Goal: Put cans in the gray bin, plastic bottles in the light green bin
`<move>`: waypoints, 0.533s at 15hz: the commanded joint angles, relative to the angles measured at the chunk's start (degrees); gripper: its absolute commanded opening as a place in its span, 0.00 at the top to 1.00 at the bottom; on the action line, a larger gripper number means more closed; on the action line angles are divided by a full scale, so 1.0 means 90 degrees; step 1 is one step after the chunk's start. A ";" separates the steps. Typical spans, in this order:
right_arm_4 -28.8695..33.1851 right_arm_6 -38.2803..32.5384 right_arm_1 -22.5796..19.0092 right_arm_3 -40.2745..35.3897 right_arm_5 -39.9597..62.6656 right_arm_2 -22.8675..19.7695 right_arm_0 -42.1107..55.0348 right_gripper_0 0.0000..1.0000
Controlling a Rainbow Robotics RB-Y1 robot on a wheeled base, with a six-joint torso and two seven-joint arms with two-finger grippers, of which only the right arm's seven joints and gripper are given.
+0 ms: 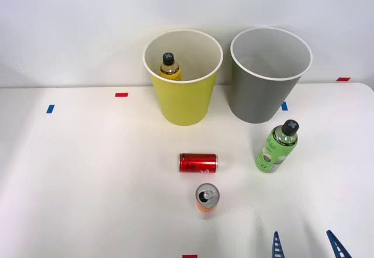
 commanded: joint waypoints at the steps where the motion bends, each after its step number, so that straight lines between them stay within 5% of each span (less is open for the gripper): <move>1: 0.0000 0.0000 0.0000 0.0000 0.0000 0.0000 0.0000 0.00; 8: 0.0000 0.0000 0.0000 0.0000 0.0000 0.0000 0.0000 0.00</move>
